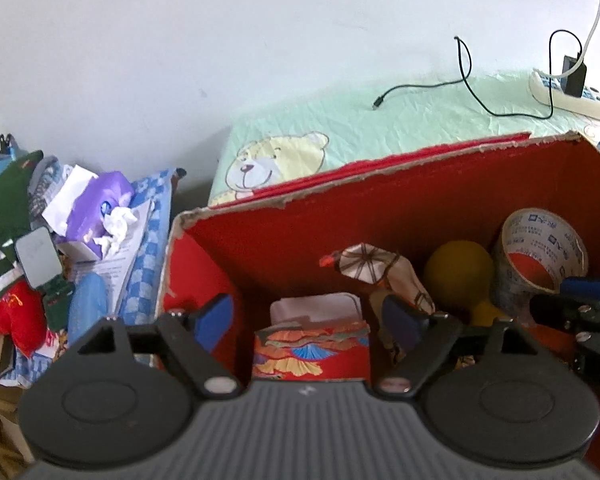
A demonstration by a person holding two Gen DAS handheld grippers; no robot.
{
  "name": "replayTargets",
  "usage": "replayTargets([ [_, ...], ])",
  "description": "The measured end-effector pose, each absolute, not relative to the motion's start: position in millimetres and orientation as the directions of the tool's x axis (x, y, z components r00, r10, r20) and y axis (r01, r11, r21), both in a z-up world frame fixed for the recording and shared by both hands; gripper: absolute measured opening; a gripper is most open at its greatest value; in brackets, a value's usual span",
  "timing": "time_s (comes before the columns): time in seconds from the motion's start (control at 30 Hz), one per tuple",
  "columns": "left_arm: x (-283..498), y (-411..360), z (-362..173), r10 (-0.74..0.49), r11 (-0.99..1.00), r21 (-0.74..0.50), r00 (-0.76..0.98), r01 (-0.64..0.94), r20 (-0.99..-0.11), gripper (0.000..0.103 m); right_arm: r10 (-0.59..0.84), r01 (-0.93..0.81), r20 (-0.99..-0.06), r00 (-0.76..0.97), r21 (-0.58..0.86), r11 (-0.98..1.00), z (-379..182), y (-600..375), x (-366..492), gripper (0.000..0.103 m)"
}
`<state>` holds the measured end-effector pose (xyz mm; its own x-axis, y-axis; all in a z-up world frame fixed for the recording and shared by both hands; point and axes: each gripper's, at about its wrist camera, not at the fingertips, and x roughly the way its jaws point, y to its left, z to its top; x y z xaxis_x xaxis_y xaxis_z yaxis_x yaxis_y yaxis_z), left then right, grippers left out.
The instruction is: Organize objects
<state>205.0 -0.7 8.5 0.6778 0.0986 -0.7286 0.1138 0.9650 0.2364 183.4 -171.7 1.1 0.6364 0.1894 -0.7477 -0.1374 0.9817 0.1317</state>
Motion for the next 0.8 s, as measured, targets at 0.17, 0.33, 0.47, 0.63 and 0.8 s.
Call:
replayTargets([
  [0.17, 202, 0, 11, 0.112, 0.967, 0.24, 0.699, 0.087, -0.706, 0.087, 0.191, -0.117, -0.749, 0.635, 0.15, 0.982, 2, -174, 184, 0.027],
  [0.33, 187, -2, 28, 0.113, 0.966, 0.246, 0.729, 0.078, -0.675, 0.087, 0.172, -0.126, -0.732, 0.66, 0.117, 0.985, 13, -171, 173, 0.029],
  [0.47, 166, -1, 51, 0.083, 0.976, 0.204, 0.737, 0.077, -0.671, 0.092, 0.183, -0.119, -0.71, 0.68, 0.139, 0.983, 34, -175, 156, 0.035],
  [0.63, 138, 1, 68, 0.053, 0.988, 0.142, 0.727, 0.062, -0.685, 0.092, 0.189, -0.13, -0.678, 0.711, 0.138, 0.982, 55, -175, 125, 0.042],
  [0.8, 109, 2, 73, 0.049, 0.991, 0.124, 0.712, 0.053, -0.701, 0.092, 0.185, -0.124, -0.649, 0.738, 0.14, 0.982, 68, -178, 99, 0.042],
])
